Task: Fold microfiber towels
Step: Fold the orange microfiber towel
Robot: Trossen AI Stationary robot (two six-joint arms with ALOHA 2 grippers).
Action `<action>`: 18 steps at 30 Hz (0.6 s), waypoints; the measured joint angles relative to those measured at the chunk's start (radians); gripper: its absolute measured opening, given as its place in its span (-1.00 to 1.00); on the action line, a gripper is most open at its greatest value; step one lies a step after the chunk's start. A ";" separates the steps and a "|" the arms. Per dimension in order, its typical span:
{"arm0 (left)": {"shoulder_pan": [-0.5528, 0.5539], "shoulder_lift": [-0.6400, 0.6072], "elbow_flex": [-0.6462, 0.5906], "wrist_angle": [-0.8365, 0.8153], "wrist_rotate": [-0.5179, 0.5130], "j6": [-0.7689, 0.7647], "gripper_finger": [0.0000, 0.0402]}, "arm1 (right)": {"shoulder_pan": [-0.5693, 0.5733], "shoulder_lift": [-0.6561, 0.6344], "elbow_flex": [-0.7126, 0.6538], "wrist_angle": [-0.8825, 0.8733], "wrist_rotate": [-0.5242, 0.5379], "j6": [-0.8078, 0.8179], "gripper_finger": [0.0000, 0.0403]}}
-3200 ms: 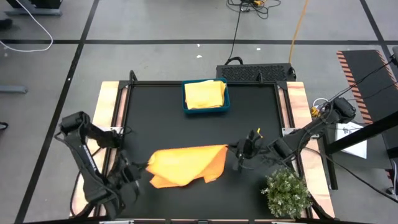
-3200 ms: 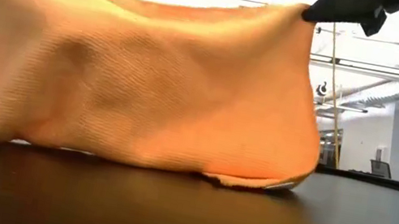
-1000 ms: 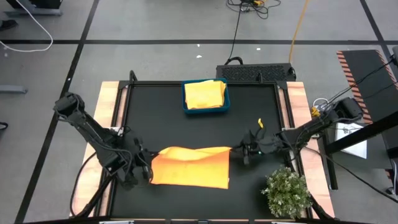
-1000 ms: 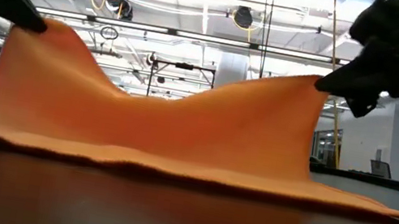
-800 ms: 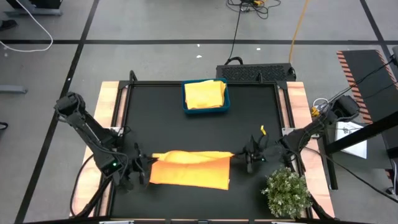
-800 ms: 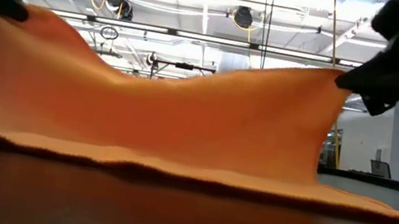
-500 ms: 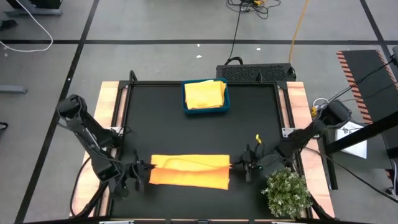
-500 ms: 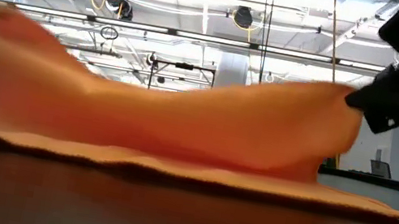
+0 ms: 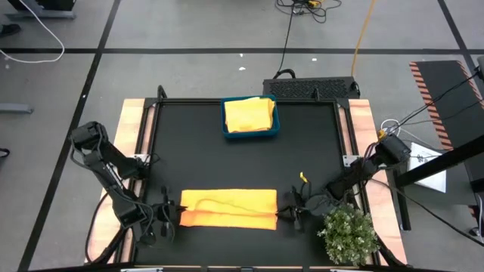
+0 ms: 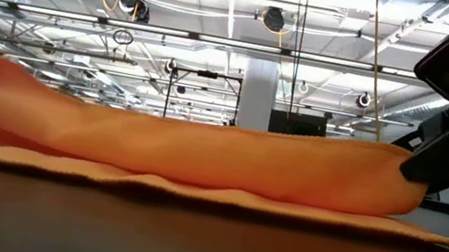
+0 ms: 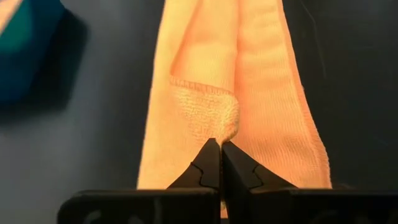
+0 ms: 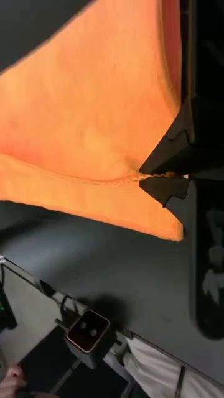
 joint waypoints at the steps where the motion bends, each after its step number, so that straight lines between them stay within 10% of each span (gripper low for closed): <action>1: 0.001 0.000 0.000 0.001 0.017 -0.008 -0.99 | 0.000 0.013 0.011 -0.001 -0.014 -0.003 -1.00; 18: 0.002 0.001 0.000 0.003 0.222 -0.115 -0.65 | 0.001 0.059 0.067 -0.016 -0.114 -0.031 -0.39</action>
